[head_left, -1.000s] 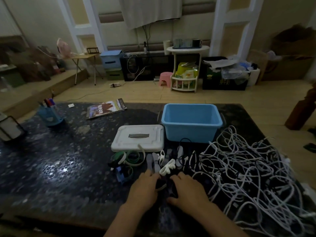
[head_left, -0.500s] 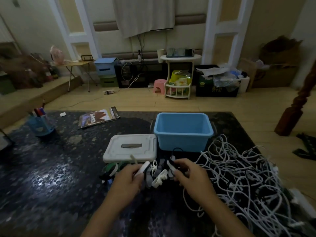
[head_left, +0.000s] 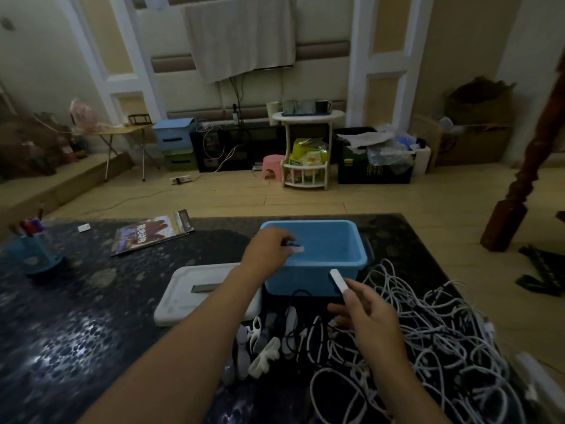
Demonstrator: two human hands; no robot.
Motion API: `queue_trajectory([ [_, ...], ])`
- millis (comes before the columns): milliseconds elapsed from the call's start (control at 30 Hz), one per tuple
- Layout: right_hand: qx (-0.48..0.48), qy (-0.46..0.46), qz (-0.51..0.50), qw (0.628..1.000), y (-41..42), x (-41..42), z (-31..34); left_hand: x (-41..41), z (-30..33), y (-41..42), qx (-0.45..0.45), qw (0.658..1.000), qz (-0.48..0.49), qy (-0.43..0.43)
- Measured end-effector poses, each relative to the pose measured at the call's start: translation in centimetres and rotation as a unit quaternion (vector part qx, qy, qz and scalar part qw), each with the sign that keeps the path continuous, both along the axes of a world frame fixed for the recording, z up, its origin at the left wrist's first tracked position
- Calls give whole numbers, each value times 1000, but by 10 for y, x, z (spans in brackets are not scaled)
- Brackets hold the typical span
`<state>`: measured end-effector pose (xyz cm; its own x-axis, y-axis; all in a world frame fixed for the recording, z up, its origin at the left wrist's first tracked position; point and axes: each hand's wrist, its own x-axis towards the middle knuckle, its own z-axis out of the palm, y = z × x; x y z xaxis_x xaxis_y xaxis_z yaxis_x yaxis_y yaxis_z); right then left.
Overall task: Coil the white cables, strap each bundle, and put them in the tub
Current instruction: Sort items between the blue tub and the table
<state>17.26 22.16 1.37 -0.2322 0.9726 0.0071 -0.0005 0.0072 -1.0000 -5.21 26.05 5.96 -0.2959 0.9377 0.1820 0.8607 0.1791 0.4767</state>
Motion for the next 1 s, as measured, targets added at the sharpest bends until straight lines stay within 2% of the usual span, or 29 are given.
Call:
queue_trajectory([
  [100,16,-12,-20,1000,11,6,-2,-3,-15,-4,7,1000,4,4],
  [233,30,-30,-36,998,14,7,-3,5,-32,-53,132,991,23,10],
  [300,37,-36,-40,998,12,5,-2,9,-42,-86,151,986,68,10],
  [433,34,-9,-47,998,10,0,2,4,-77,-141,22,992,127,-14],
  [633,73,-31,-24,997,4,-2,7,-2,-103,-179,-87,985,147,-16],
  [833,140,-112,-28,983,14,-13,18,-3,-110,-181,-72,979,143,-124],
  [1000,185,-188,-22,964,61,-63,49,-6,-109,-176,-32,955,192,-225],
])
